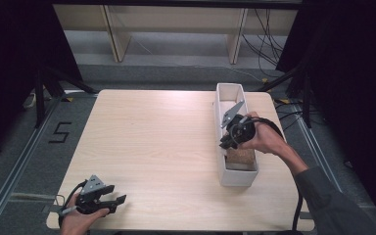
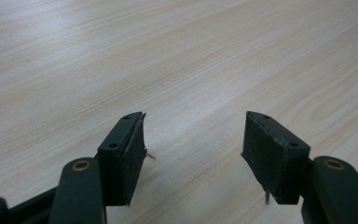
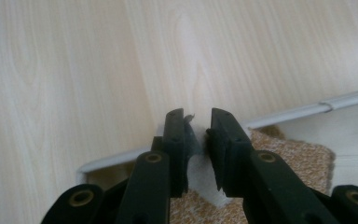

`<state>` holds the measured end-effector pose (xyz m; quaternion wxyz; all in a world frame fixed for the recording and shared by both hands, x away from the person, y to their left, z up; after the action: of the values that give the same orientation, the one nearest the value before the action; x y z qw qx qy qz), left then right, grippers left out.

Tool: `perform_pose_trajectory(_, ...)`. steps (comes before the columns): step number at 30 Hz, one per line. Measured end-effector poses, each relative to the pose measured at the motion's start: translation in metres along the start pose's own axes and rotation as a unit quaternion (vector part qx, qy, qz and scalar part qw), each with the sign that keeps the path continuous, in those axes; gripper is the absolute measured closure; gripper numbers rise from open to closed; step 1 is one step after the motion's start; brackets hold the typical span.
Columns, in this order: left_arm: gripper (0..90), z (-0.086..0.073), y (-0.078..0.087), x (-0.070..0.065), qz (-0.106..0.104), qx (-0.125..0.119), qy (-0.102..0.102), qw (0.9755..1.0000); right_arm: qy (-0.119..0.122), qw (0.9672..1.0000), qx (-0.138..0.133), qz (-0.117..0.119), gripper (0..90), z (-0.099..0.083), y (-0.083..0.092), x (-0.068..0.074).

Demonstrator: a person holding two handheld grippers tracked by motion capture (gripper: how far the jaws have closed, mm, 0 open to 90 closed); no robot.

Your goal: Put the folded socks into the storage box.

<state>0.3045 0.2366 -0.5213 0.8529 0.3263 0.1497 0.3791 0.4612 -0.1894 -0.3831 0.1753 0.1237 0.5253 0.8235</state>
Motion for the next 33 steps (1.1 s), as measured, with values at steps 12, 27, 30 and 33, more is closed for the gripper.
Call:
perform_pose_trajectory(12,38.1,0.0,0.0,0.0,0.001,0.0,0.0,1.0,0.004,0.9991,0.034,0.026,82.5,-0.015,-0.008,0.003)
perform_pose_trajectory(27,38.1,0.001,-0.002,-0.001,-0.003,-0.001,0.002,1.0,-0.043,0.9987,-0.025,0.004,80.4,-0.025,0.013,-0.001)
perform_pose_trajectory(30,38.1,0.001,-0.001,-0.002,-0.003,0.003,0.003,1.0,-0.044,0.9989,0.007,-0.011,80.4,-0.03,0.003,-0.005)
perform_pose_trajectory(33,38.1,0.0,-0.001,-0.001,0.003,0.002,0.004,1.0,-0.034,0.999,0.03,0.005,81.3,-0.032,-0.012,0.0)
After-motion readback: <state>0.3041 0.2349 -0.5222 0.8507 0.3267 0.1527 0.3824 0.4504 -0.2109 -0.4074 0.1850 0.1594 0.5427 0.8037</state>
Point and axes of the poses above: each handheld gripper's, and its own axes: y roughly backward along the jaws, z roughly out of its top, x roughly to its left, the point moved 2 cm from there along -y, roughly forward along the jaws, and after that the axes turned 8 degrees about -y, right-handed, at the moved point
